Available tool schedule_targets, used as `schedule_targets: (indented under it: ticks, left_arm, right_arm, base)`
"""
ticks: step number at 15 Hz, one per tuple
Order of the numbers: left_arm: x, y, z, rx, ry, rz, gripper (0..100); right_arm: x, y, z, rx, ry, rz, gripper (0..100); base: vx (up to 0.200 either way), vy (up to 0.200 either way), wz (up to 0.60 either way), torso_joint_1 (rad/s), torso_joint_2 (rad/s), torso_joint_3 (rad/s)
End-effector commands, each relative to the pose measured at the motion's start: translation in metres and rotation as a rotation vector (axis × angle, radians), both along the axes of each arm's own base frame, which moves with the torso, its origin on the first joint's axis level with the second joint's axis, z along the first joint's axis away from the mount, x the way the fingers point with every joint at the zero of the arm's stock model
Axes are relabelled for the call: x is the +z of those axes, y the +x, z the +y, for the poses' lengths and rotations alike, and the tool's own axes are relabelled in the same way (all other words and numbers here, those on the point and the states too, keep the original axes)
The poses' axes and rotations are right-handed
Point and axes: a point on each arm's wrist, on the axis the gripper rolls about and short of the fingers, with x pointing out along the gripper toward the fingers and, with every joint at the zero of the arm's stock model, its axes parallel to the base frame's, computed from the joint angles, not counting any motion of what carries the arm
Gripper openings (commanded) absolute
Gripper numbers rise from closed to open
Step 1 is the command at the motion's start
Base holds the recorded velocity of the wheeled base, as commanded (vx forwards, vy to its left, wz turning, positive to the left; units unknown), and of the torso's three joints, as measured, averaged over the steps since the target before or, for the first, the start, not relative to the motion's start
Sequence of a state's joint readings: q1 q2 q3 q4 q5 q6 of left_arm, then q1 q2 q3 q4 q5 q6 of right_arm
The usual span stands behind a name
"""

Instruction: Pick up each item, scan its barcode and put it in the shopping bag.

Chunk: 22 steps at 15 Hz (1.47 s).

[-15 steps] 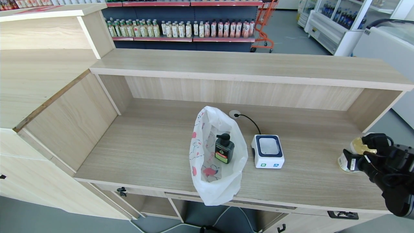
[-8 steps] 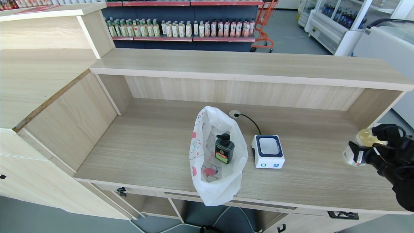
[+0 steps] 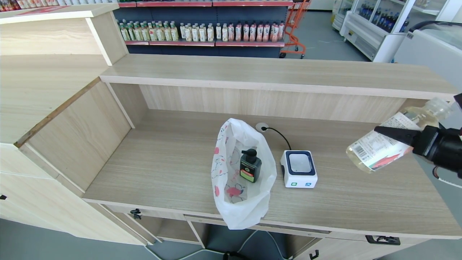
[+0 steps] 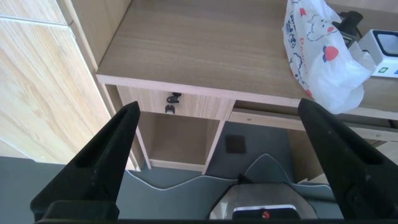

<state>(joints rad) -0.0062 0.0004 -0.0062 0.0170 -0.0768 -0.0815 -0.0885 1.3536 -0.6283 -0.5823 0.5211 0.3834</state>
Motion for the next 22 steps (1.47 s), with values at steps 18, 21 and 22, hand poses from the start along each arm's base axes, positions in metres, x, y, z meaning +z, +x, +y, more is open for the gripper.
schedule_targets:
  ticks: [18, 21, 22]
  left_arm:
    - [0.000, 0.000, 0.000, 0.000, 0.000, -0.001, 100]
    - [0.000, 0.000, 0.000, 0.000, 0.000, -0.001, 100]
    - [0.000, 0.000, 0.000, 0.000, 0.000, -0.001, 100]
  right_arm:
    - [0.102, -0.156, 0.062, 0.865, 0.147, -0.101, 0]
    - [0.126, -0.157, 0.065, 0.906, 0.237, -0.071, 0]
    - [0.125, -0.154, 0.067, 0.905, 0.235, -0.061, 0]
  base:
    - [0.000, 0.000, 0.00, 0.000, 0.00, 0.000]
    - [0.000, 0.000, 0.00, 0.000, 0.00, 0.000]
    - [0.000, 0.000, 0.00, 0.000, 0.00, 0.000]
